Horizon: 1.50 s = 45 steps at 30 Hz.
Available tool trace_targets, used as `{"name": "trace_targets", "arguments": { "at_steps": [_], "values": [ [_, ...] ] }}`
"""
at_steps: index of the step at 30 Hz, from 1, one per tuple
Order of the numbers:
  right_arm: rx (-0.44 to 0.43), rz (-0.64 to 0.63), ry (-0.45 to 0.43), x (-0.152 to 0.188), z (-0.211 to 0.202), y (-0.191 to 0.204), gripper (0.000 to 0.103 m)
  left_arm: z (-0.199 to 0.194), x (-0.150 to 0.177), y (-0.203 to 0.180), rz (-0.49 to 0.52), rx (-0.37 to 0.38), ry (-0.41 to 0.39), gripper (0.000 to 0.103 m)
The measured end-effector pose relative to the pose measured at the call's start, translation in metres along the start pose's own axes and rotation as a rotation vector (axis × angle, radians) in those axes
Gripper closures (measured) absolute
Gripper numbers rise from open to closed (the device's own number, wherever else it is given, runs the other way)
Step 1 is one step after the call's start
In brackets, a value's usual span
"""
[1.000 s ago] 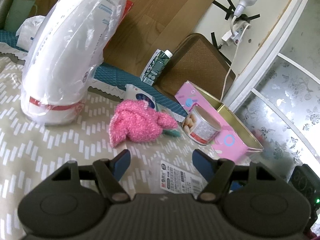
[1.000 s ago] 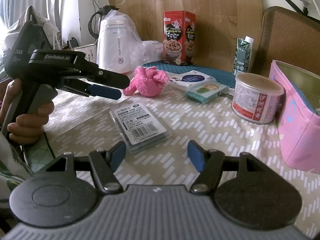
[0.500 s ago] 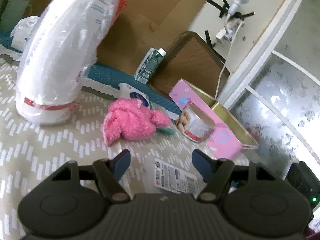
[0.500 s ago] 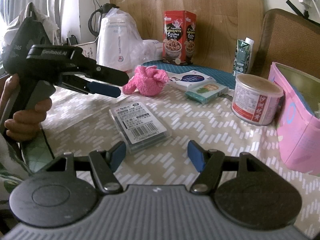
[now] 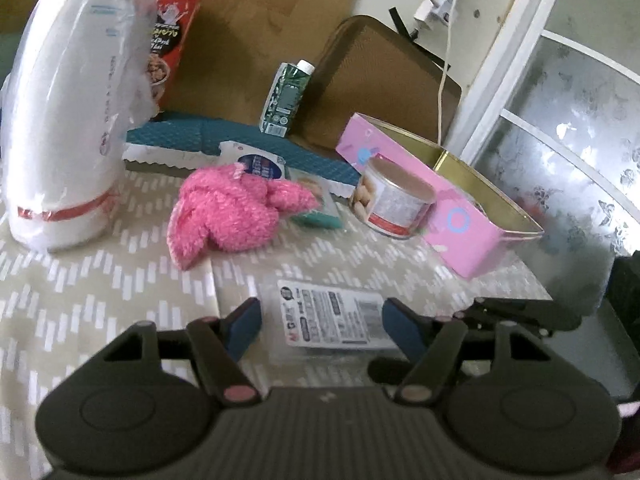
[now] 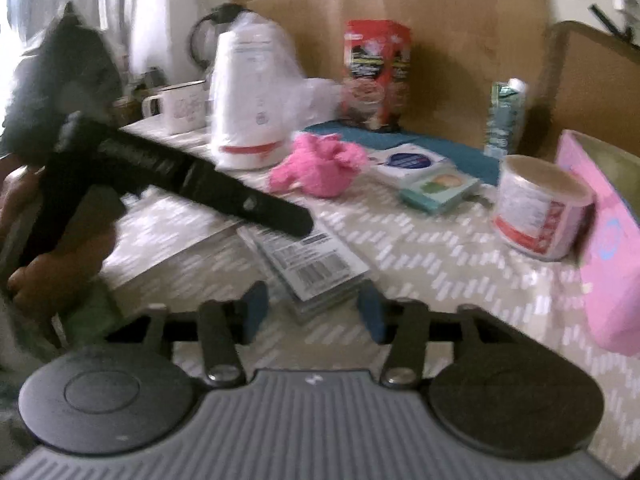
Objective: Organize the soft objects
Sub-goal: 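Carry the blister pack into the pink tin box and open the left gripper, then withdraw the left tool from the tin box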
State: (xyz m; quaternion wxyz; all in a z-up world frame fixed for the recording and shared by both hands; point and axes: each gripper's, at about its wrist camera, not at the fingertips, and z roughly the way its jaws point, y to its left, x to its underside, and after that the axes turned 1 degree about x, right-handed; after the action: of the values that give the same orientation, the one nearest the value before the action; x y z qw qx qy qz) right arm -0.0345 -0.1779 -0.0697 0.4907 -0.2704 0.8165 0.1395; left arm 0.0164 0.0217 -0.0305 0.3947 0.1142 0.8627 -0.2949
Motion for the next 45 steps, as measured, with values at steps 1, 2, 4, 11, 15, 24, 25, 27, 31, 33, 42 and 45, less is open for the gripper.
{"name": "trace_targets", "arguments": {
  "at_steps": [1, 2, 4, 11, 15, 24, 25, 27, 31, 33, 42, 45],
  "values": [
    [0.004, 0.015, -0.003, 0.000, -0.001, -0.003, 0.064, -0.001, -0.001, 0.001, -0.020, 0.016, -0.003, 0.036],
    [0.003, 0.034, -0.006, 0.002, -0.002, -0.005, 0.065, -0.002, -0.002, 0.001, -0.033, 0.030, -0.008, 0.038],
    [0.010, 0.054, -0.016, 0.004, -0.007, -0.008, 0.066, -0.004, -0.005, -0.004, -0.036, 0.049, -0.019, 0.038],
    [0.108, 0.069, -0.125, 0.006, -0.038, -0.014, 0.066, 0.004, -0.034, -0.047, 0.077, 0.095, -0.061, 0.038],
    [0.216, 0.091, -0.214, -0.002, -0.064, -0.035, 0.066, 0.028, -0.067, -0.086, 0.174, 0.160, -0.077, 0.038],
    [0.487, 0.158, -0.288, 0.001, -0.104, -0.111, 0.065, 0.123, -0.104, -0.181, 0.332, 0.236, -0.061, 0.037],
    [0.508, 0.179, -0.285, 0.001, -0.101, -0.122, 0.065, 0.133, -0.105, -0.186, 0.341, 0.225, -0.061, 0.033],
    [0.574, 0.219, -0.281, 0.001, -0.089, -0.144, 0.065, 0.153, -0.106, -0.195, 0.358, 0.187, -0.044, 0.033],
    [0.631, 0.295, -0.239, 0.003, -0.068, -0.165, 0.065, 0.150, -0.101, -0.187, 0.331, 0.189, -0.017, 0.037],
    [0.598, 0.306, -0.286, 0.007, -0.074, -0.160, 0.065, 0.130, -0.094, -0.179, 0.346, 0.186, -0.045, 0.037],
    [0.491, 0.367, -0.436, 0.019, -0.101, -0.122, 0.065, 0.048, -0.045, -0.127, 0.317, 0.200, -0.049, 0.035],
    [0.406, 0.356, -0.443, 0.013, -0.099, -0.104, 0.065, 0.031, -0.026, -0.104, 0.298, 0.140, -0.027, 0.035]
  ]
}}
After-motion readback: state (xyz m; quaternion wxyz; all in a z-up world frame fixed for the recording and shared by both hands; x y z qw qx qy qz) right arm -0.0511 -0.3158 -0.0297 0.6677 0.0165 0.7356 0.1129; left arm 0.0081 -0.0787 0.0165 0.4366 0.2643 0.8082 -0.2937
